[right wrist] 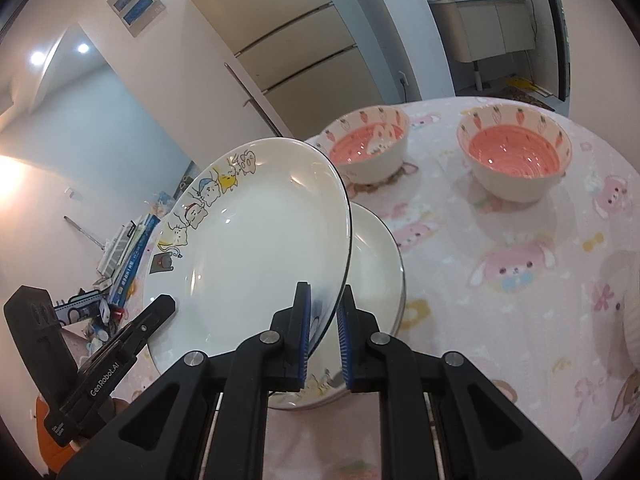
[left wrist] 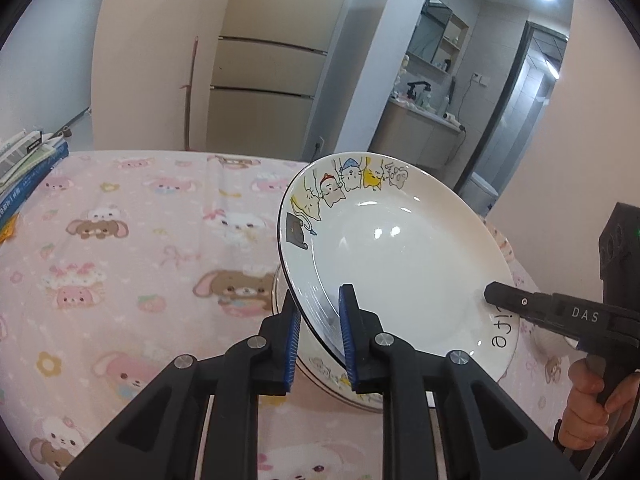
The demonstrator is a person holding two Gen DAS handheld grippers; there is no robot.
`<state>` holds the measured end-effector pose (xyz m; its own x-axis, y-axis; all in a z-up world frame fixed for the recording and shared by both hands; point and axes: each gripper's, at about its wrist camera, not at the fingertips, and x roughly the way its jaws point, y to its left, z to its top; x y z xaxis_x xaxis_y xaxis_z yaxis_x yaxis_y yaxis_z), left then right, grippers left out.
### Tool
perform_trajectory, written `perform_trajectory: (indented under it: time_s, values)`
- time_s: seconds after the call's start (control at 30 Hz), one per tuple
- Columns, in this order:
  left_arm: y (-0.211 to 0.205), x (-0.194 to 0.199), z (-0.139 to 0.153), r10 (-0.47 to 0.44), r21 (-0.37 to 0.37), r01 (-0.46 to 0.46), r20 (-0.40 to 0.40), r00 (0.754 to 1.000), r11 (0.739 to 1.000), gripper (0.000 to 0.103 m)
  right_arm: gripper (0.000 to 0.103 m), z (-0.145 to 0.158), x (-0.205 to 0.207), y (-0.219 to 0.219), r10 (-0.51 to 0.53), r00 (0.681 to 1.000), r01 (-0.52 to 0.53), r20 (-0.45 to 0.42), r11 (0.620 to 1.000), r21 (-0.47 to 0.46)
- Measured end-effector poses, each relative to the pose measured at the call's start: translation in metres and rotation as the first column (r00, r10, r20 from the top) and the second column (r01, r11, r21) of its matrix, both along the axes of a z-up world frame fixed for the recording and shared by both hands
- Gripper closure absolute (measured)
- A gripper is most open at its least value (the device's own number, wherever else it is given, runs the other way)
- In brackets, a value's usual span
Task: Organize plates and bowls
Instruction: 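Lower the cartoon-rim plate with both tools onto the plate stack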
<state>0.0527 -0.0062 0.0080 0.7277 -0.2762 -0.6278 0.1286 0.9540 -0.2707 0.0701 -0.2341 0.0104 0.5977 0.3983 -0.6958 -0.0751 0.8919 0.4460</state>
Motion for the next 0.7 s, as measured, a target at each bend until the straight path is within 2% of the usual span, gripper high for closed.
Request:
perform_trajectory:
  time_s: [0.37,0.5,0.6,0.7]
  values:
    - [-0.013,-0.001,-0.019,-0.024,0.023,0.025,-0.039,0.999,0.999,0.082,0.091,-0.022,-0.008,-0.012,-0.025,0.998,0.024,-0.051,0.999,-0.023]
    - [-0.018,0.0,-0.021,-0.03,0.061,0.033,-0.054,0.998,0.998,0.082,0.091,-0.024,-0.008,-0.01,-0.028,0.998,0.027,-0.06,0.999,-0.032]
    - [-0.023,0.001,-0.023,-0.036,0.103,0.044,-0.079,0.996,0.994,0.082,0.091,-0.023,-0.01,-0.007,-0.032,0.998,0.028,-0.052,0.997,-0.066]
    - [-0.026,0.002,-0.024,-0.038,0.113,0.049,-0.098,0.994,0.992,0.081,0.09,-0.021,-0.012,-0.004,-0.037,0.999,0.033,-0.04,0.994,-0.1]
